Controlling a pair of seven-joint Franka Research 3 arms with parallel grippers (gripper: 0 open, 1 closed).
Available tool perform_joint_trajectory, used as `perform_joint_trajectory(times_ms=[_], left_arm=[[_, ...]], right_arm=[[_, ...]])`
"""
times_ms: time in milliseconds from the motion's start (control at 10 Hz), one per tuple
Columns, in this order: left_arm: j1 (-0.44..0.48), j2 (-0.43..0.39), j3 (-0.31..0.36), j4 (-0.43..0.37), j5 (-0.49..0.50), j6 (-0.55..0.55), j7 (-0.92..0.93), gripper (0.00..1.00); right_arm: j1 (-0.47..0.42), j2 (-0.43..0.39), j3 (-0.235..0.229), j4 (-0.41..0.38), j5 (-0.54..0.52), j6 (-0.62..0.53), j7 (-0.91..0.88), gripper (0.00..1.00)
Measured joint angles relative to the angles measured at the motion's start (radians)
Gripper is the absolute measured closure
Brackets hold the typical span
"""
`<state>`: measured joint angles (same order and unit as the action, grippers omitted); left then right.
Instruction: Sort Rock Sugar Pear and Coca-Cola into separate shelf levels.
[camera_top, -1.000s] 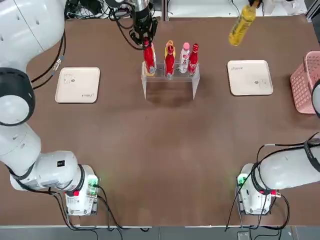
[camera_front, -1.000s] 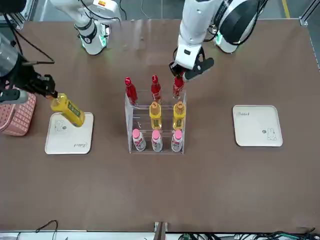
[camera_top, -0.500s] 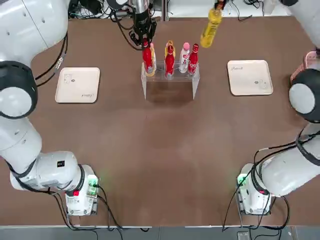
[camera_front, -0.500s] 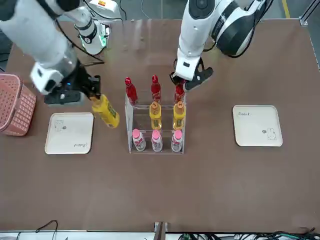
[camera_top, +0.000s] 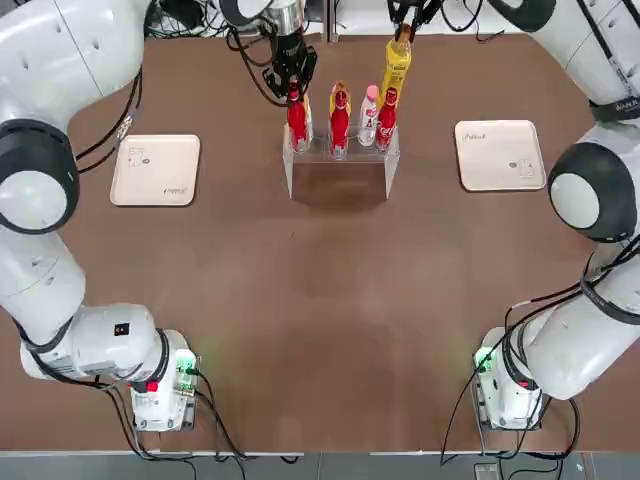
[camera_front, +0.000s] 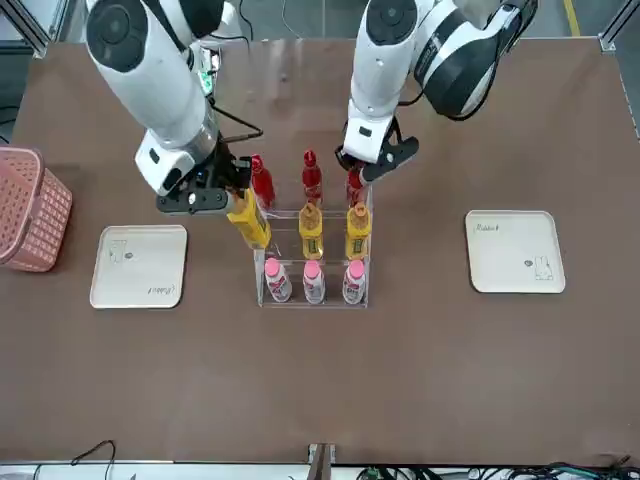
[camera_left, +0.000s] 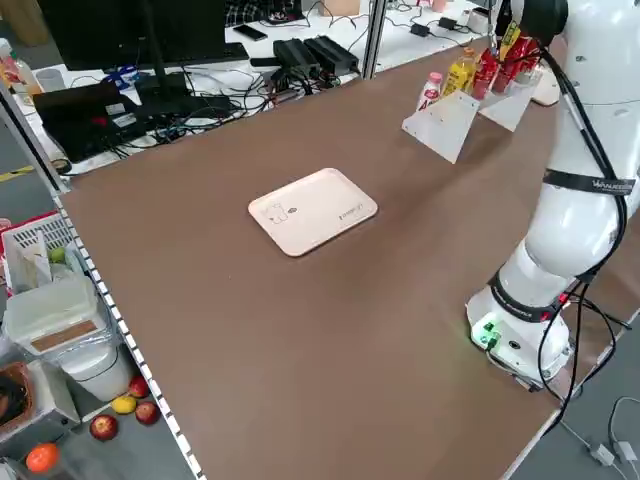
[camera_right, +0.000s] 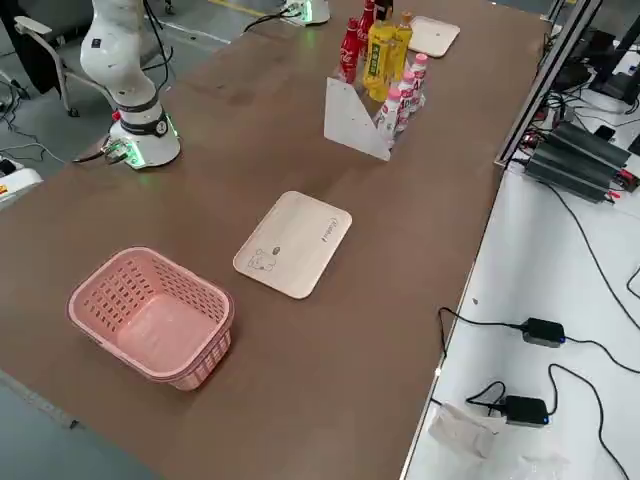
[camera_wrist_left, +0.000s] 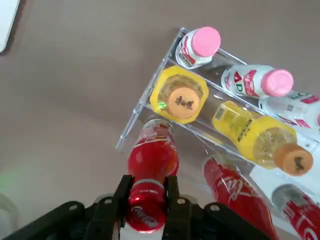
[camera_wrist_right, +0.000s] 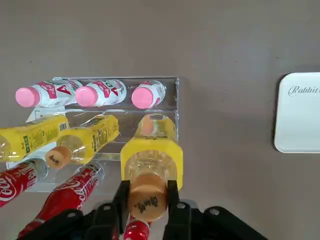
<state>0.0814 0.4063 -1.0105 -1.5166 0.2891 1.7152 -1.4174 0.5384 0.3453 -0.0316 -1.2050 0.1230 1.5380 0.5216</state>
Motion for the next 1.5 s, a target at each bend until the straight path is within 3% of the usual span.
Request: perform_joint_trajectory(times_ms=[600, 800, 1000, 1200, 1500], left_arm=[[-0.006, 0.018, -0.004, 0.008, 0.026, -0.006, -0.023, 0.67], [0.001, 0.025, 0.005, 0.006, 0.031, -0.006, -0.025, 0.55], [0.011, 0.028, 0.006, 0.017, 0.032, -0.006, -0.025, 0.27], [0.014, 0.026, 0.004, 0.076, 0.032, -0.056, -0.025, 0.01], [0.088, 0.016, -0.002, 0.168, 0.030, -0.129, -0.023, 0.01]], right_arm=[[0.023, 0.014, 0.000, -0.075, 0.000, 0.091, 0.041, 0.66], [0.030, 0.018, 0.000, -0.147, 0.000, 0.164, 0.043, 0.66], [0.038, 0.023, 0.000, -0.210, 0.000, 0.204, 0.044, 0.66], [0.038, 0.023, 0.000, -0.221, 0.000, 0.212, 0.045, 0.66], [0.038, 0.023, -0.001, -0.234, 0.000, 0.227, 0.083, 0.64]])
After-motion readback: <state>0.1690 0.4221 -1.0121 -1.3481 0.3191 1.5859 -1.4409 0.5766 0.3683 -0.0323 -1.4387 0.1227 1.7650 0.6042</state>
